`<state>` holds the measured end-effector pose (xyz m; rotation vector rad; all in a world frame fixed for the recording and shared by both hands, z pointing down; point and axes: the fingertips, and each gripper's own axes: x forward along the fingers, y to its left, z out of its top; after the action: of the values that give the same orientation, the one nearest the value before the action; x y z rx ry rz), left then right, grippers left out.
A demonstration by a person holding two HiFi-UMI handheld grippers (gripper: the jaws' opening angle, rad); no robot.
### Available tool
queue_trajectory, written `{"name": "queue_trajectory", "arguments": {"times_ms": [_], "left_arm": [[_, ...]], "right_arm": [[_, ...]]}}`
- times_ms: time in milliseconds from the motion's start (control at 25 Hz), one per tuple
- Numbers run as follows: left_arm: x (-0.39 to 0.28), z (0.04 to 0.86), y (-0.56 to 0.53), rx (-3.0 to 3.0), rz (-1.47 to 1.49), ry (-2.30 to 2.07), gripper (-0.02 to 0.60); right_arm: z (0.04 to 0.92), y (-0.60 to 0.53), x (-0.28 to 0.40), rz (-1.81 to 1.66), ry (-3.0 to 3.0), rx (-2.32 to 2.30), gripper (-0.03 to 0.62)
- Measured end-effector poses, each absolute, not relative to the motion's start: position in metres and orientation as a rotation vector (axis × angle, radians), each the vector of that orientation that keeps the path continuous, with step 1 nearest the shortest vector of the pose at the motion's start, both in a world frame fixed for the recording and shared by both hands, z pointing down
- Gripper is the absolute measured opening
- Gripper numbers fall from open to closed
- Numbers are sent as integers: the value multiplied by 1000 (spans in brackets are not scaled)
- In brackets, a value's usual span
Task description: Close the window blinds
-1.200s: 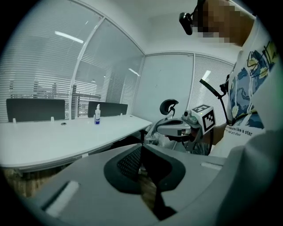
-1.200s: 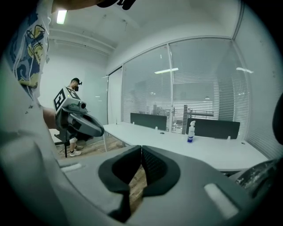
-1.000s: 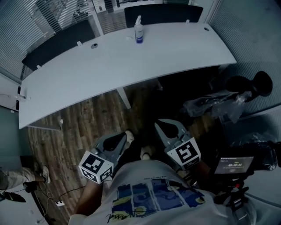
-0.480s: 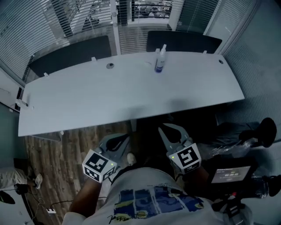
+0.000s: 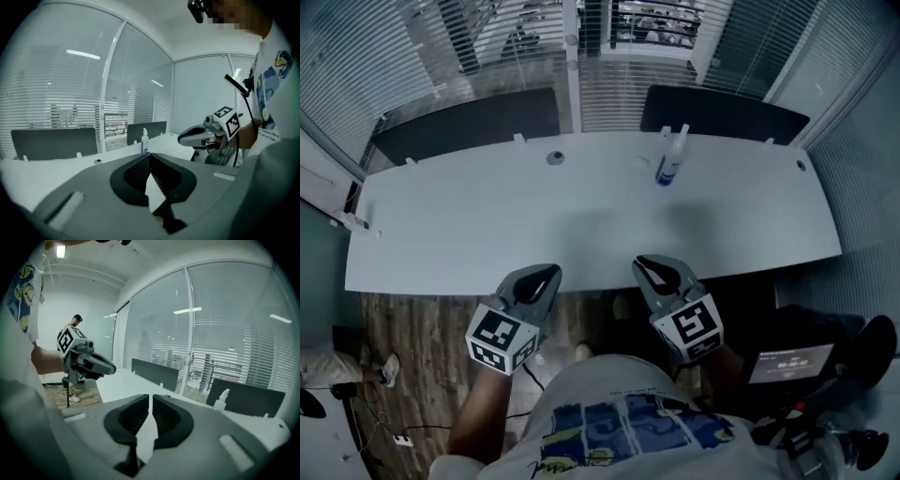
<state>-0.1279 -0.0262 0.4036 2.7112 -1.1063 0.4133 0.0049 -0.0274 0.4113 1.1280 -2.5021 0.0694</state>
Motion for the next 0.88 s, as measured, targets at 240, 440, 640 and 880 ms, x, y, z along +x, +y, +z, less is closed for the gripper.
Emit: {"name": "queue_trajectory", "arguments": {"times_ms": [240,440,640,880], "left_arm": [[-120,370,-135,2735,425,-1279,8],[-99,348,-247,2742,475,-1419,11],[-91,350,-343,2715,536,-1538,33],[-89,327,-444,2738,636,-1671,74]], "right_arm": [[404,-101,21,38,-2552,1077,15],[397,-162,57,14,-2572,1056,15],[426,-197,79,39,-2542,1041,15],[431,-220,91,125,-2511,1130,15]]}}
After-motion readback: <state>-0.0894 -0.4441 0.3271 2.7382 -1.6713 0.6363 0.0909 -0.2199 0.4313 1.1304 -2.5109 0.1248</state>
